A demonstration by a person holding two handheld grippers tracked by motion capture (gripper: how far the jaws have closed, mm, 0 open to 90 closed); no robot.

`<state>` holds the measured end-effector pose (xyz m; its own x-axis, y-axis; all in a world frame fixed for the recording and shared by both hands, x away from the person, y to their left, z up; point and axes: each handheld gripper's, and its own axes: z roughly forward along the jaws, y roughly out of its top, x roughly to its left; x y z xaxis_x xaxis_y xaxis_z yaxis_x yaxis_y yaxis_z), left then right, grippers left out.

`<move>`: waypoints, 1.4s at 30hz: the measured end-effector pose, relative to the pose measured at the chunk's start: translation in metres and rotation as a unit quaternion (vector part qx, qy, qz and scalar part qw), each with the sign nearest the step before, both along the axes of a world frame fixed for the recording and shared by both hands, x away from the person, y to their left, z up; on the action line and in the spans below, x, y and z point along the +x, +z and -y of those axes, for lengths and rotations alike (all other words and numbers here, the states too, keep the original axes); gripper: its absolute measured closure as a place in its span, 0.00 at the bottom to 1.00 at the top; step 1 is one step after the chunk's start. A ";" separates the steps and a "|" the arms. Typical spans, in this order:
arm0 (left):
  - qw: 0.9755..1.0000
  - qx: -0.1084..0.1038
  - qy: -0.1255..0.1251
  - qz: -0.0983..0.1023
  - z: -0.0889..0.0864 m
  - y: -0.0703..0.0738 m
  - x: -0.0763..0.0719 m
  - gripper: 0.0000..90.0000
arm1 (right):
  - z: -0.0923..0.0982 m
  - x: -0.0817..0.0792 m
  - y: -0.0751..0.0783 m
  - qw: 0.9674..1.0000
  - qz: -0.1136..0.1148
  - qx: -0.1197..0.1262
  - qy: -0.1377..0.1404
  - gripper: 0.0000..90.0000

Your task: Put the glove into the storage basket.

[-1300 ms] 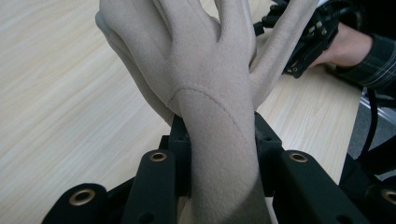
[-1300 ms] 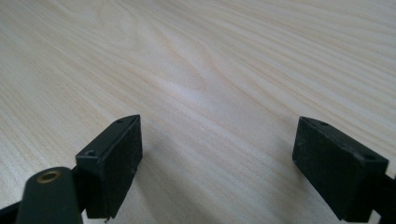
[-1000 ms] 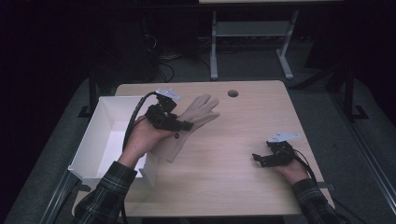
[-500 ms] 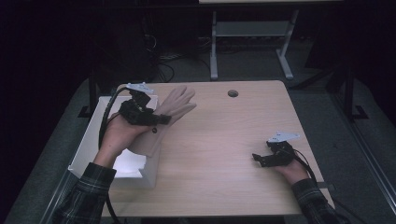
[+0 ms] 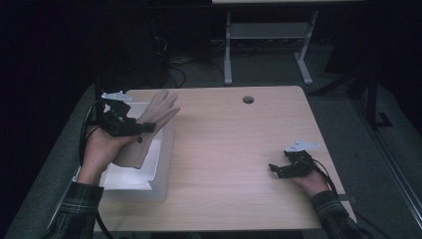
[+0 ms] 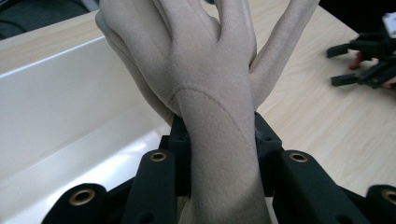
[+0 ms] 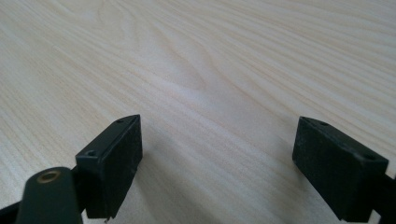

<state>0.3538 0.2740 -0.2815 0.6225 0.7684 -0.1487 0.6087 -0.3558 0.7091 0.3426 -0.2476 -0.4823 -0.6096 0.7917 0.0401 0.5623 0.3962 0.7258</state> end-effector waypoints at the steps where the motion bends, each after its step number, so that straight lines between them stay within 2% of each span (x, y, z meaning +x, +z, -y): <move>1: 1.000 0.000 0.004 -0.002 -0.005 -0.002 0.000 0.75 | 0.000 0.000 0.000 1.000 0.000 0.000 -0.001 0.17; 7: 0.999 0.005 0.037 -0.010 -0.026 -0.018 -0.002 0.75 | 0.000 0.000 0.000 1.000 -0.001 0.000 -0.001 0.17; 12: 0.998 0.007 0.062 -0.025 -0.038 -0.038 -0.001 0.75 | 0.000 0.000 0.000 1.000 -0.001 -0.001 0.000 0.17; 17: 0.995 0.026 0.082 -0.040 -0.043 -0.063 0.003 0.75 | 0.000 0.000 0.000 1.000 0.000 -0.001 0.000 0.17; 28: 0.992 0.047 0.094 -0.067 -0.034 -0.111 0.017 0.75 | 0.000 0.000 0.000 1.000 -0.001 -0.001 0.000 0.17; 38: 0.989 0.071 0.099 -0.089 -0.031 -0.136 0.025 0.74 | 0.000 0.000 0.000 1.000 0.000 -0.001 0.000 0.17; 42: 0.987 0.074 0.098 -0.105 -0.031 -0.145 0.026 0.70 | 0.000 0.000 0.000 1.000 0.000 -0.001 0.000 0.17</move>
<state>0.3803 0.3053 -0.4265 0.4262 0.8944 -0.1360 0.8047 -0.3061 0.5086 0.3426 -0.2476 -0.4822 -0.6094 0.7919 0.0393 0.5631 0.3974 0.7246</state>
